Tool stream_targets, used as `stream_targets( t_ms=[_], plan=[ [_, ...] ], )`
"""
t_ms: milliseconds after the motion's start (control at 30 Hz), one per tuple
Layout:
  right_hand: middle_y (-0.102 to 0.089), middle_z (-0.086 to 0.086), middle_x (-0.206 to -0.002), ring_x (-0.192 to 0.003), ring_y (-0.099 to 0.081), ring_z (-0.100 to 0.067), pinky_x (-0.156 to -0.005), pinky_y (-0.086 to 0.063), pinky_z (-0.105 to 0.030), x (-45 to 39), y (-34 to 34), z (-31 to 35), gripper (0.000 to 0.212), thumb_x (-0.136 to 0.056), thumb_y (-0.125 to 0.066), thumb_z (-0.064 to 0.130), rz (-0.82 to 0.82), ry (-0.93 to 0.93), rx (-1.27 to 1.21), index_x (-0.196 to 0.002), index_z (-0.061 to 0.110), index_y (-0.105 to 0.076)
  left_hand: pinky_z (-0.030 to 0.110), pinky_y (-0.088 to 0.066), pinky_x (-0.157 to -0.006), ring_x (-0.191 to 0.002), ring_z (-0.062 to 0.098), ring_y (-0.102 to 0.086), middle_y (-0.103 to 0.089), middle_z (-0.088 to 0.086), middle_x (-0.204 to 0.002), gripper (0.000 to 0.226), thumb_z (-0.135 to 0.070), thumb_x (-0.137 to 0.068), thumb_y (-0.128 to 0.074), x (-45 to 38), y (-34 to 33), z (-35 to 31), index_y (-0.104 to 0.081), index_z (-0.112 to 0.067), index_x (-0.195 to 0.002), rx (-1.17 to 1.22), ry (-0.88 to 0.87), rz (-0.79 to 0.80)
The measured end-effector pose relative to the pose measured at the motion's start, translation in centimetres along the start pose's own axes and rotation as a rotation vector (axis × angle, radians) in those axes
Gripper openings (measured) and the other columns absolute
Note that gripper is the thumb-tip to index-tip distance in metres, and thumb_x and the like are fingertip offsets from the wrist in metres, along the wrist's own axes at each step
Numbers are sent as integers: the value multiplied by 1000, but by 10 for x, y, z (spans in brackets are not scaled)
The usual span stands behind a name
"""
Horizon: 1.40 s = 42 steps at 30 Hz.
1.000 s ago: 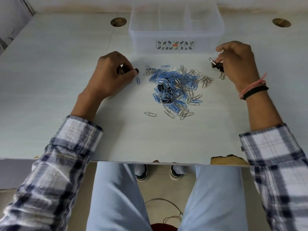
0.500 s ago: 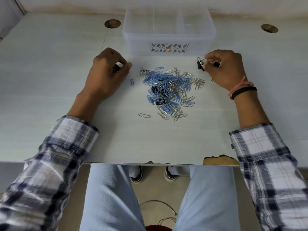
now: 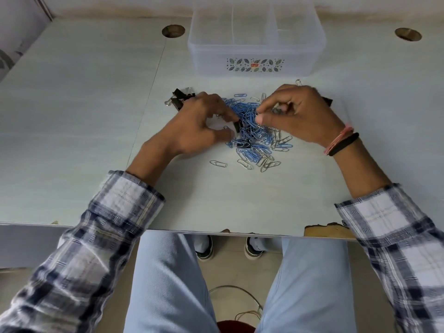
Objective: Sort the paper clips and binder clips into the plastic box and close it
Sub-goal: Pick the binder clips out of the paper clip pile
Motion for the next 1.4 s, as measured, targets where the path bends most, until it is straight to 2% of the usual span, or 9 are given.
stream_targets(
  t_ms=[200, 433, 700, 867, 967, 1067, 1200, 1333, 1400],
  plan=[
    [-60, 2, -93, -73, -47, -7, -66, -35, -13, 4, -12, 7, 30, -79, -82, 43, 228, 73, 43, -104, 26, -78, 28, -41, -84, -102, 10, -55, -67, -9, -112, 38, -46, -80, -76, -5, -2, -2, -76, -27, -112, -12, 15, -5],
    [-63, 7, -78, -66, -51, -6, -60, -39, -12, 4, -11, 6, 3, -85, -77, 14, 130, 49, 44, -84, 12, -75, 26, -40, -83, -95, 7, -53, -68, -5, -109, 30, -35, -83, -77, -11, -4, -6, -77, -22, -110, -54, 2, 5],
    [-72, -8, -84, -68, -60, -10, -65, -51, -14, 2, -5, 0, 12, -85, -71, 5, -59, 19, 38, -96, 8, -76, 17, -40, -63, -67, -1, -50, -71, -16, -85, 9, -21, -90, -69, -4, 3, -4, -76, -16, -91, 222, 111, -109],
    [-61, -4, -95, -72, -47, -7, -65, -37, -8, 5, -7, 6, 17, -87, -76, 18, 149, 43, 57, -103, 16, -78, 32, -49, -72, -76, 10, -63, -73, 1, -84, 8, -17, -91, -66, -1, 6, 0, -72, -13, -90, 437, 187, -169],
    [-58, -5, -102, -93, -54, -14, -80, -39, -15, 6, -9, 7, 24, -87, -77, 23, 241, 48, 125, -111, 20, -77, 20, -46, -65, -69, 14, -64, -72, 21, -83, 15, -8, -94, -63, -1, 7, -4, -68, 6, -93, 512, 188, -185],
    [-58, -5, -103, -100, -53, -17, -79, -34, -8, 6, -7, 8, 23, -88, -77, 24, 264, 55, 131, -110, 19, -77, 16, -44, -59, -59, 15, -60, -69, 14, -74, 14, -1, -96, -58, -1, 7, -7, -64, 12, -93, 549, 181, -200],
    [-59, -7, -108, -94, -53, -10, -75, -33, -2, 6, -8, 9, 16, -89, -76, 19, 264, 45, 95, -105, 15, -76, 22, -44, -60, -61, 11, -54, -62, 2, -70, 11, -5, -96, -60, -2, 3, -7, -68, -1, -89, 538, 177, -200],
    [-63, -4, -105, -87, -60, -16, -74, -44, -12, 4, -7, 8, 13, -92, -73, 21, 220, 55, 0, -103, 13, -73, 32, -46, -62, -65, 17, -55, -66, 1, -75, 4, -12, -93, -71, -3, -3, -9, -71, -8, -92, 570, 166, -194],
    [-69, -6, -102, -87, -65, -36, -74, -56, -42, 3, -5, 6, 16, -93, -70, 26, 156, 43, -51, -102, 13, -71, 31, -47, -59, -63, 17, -57, -66, 2, -74, 8, -15, -92, -74, -4, -5, -9, -70, -8, -92, 597, 166, -185]
  ],
)
Point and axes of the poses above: each hand's wrist, its own x-axis away from the middle knuckle, its own y-axis out of the back of the hand, z = x × y, the point moved 1 cm from there along -x, towards the middle knuckle
